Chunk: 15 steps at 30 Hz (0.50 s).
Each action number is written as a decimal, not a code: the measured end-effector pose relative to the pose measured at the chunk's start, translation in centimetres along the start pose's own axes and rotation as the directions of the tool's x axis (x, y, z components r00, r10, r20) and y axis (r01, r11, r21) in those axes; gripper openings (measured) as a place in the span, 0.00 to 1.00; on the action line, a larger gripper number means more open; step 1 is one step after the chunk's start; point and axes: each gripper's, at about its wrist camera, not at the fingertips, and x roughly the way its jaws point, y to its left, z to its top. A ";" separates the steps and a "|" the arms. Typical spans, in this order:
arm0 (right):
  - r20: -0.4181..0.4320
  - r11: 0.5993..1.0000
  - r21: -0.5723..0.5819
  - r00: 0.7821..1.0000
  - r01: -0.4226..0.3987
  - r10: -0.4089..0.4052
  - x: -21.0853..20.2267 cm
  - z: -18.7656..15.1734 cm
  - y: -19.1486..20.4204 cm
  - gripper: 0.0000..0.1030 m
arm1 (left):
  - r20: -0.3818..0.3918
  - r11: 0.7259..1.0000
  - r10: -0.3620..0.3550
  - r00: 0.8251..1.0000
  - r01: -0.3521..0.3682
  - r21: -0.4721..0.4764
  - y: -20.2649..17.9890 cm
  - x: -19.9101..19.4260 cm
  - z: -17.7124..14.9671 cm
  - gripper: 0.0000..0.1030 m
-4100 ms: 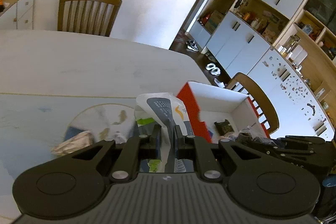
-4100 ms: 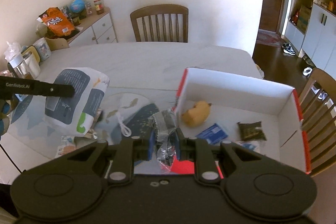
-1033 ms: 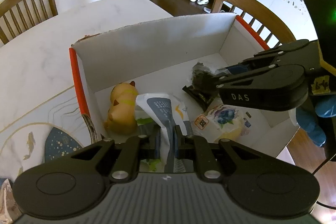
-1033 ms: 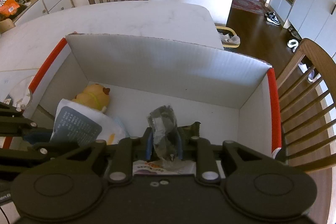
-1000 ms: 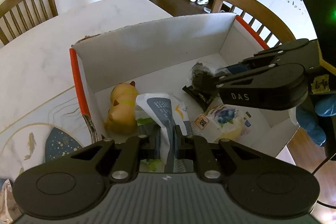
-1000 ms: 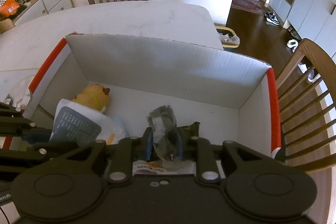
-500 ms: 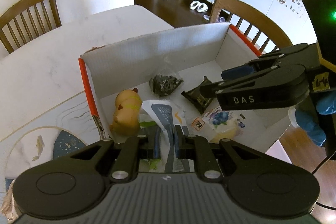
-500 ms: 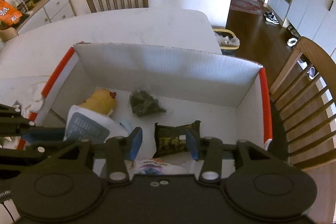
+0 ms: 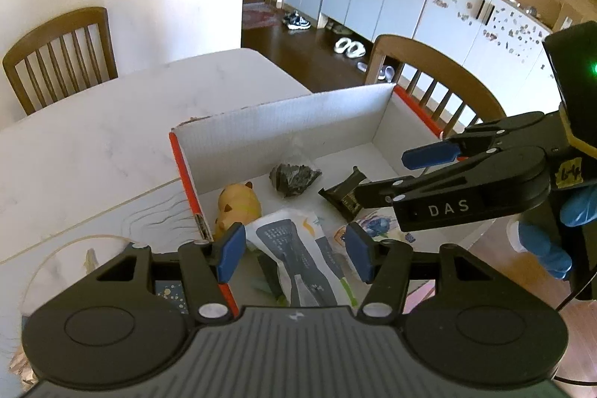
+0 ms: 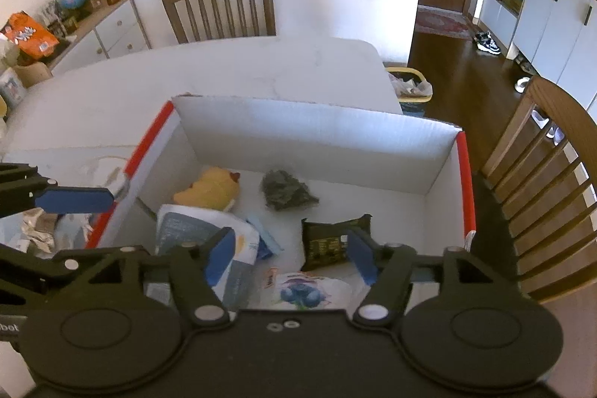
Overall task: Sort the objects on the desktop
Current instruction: 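Open left gripper releasing white-grey bag and raise both grippers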
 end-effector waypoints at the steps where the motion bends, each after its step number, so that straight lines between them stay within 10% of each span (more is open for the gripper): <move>1: 0.005 1.000 0.003 1.000 0.001 -0.001 -0.3 0.0 0.1 0.66 | 0.005 1.000 -0.002 1.000 0.002 -0.001 0.1 -0.3 -0.1 0.58; 15: 0.038 0.999 0.025 0.999 -0.027 0.026 -1.9 -1.1 3.3 0.82 | 0.054 1.000 -0.014 0.998 0.015 -0.019 2.4 -4.3 -2.1 0.72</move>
